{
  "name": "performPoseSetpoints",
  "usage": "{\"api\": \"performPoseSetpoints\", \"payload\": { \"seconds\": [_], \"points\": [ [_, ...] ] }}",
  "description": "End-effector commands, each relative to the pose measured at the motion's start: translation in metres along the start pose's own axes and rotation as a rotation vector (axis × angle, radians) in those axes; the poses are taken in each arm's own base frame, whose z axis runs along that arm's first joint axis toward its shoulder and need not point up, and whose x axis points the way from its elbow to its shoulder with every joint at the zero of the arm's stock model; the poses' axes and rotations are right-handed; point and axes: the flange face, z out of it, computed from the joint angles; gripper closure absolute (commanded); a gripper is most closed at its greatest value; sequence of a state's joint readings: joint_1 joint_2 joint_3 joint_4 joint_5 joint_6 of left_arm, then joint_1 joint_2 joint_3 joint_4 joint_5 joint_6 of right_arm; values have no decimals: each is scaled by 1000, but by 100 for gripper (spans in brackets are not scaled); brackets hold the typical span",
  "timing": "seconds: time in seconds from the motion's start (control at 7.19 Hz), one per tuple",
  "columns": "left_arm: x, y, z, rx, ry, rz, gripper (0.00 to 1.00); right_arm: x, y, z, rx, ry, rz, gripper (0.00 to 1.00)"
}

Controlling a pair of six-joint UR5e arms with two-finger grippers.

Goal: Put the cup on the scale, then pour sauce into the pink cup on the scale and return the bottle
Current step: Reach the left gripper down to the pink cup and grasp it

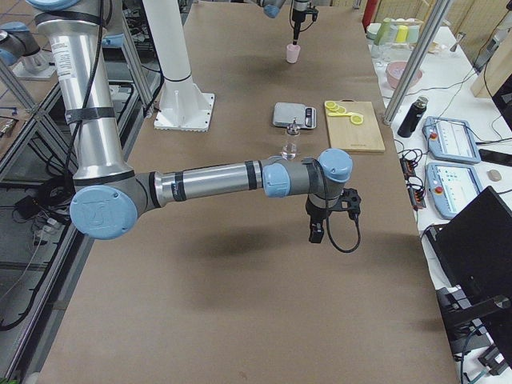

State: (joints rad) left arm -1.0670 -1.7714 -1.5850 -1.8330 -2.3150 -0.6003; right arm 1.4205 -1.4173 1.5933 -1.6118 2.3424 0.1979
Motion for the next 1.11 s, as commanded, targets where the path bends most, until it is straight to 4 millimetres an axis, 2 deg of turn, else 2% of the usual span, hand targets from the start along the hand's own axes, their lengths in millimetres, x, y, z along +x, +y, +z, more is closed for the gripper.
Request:
{"api": "performPoseSetpoints", "payload": {
  "seconds": [0.0, 0.14, 0.56, 0.7, 0.97],
  "points": [
    [10, 3, 4, -7, 6, -18, 27, -1, 0, -1, 0, 0, 0, 0],
    [19, 7, 12, -20, 7, -12, 31, 0, -1, 0, 0, 0, 0, 0],
    [16, 6, 17, -23, 7, -12, 49, -1, -1, 0, 0, 0, -2, 0],
    [16, 6, 18, -25, 7, -10, 62, -2, -1, 1, -1, 0, -3, 0],
    [17, 6, 17, -22, 9, -9, 100, -3, -1, 1, -1, 1, -4, 0]
  ]
}}
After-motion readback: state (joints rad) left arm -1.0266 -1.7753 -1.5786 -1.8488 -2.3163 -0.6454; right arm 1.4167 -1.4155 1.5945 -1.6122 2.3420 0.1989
